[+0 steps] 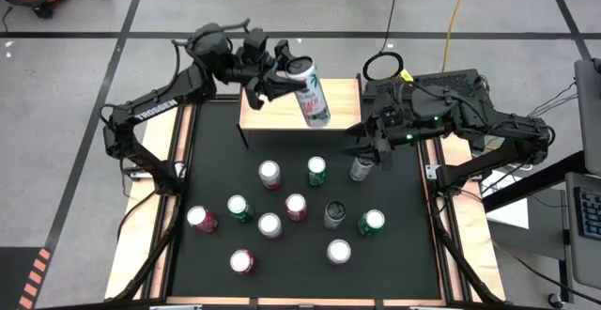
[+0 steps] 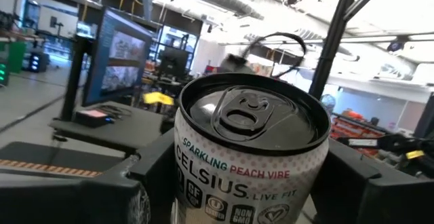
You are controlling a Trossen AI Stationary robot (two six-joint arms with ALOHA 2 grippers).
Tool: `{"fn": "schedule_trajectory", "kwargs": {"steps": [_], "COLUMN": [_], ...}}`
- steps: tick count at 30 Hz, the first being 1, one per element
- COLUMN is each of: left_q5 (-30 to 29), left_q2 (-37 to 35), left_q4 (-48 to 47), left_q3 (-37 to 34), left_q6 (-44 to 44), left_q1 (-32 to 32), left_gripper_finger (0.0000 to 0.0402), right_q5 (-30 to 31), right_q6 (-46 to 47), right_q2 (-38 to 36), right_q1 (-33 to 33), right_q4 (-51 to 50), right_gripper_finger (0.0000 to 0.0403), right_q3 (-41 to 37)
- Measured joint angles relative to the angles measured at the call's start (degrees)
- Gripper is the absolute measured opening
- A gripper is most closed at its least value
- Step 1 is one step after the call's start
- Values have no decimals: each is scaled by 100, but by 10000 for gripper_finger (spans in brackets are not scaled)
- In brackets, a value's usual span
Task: Place canned beverage on shelf
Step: Put the bottom right white pink soda can on the shelf
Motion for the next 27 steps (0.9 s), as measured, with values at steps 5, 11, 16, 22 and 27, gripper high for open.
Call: {"fn": "schedule_trajectory", "kwargs": {"steps": [5, 11, 16, 22, 27], "left_q5": [413, 903, 1137, 1124, 991], "left_q2": [0, 0, -9, -7, 29], "left_q4": [-2, -6, -284, -1231, -1931], "left_q3": [0, 2, 5, 9, 9], "left_q6": [98, 139, 574, 1649, 2551], "left_q1": [568, 1219, 1600, 1932, 2086], "left_gripper_finger": [254, 254, 254, 254, 254], "right_q5": [13, 382, 946, 1386, 1670], "right_q6": [416, 699, 788, 747, 646], "right_q2": [34, 164, 264, 324, 324], "right_q1": [283, 658, 909, 1070, 1070], "right_q4": [-727, -773, -600, -20, 101], "right_gripper_finger": [320, 320, 320, 320, 320], "right_q3": [0, 0, 0, 0, 0]}}
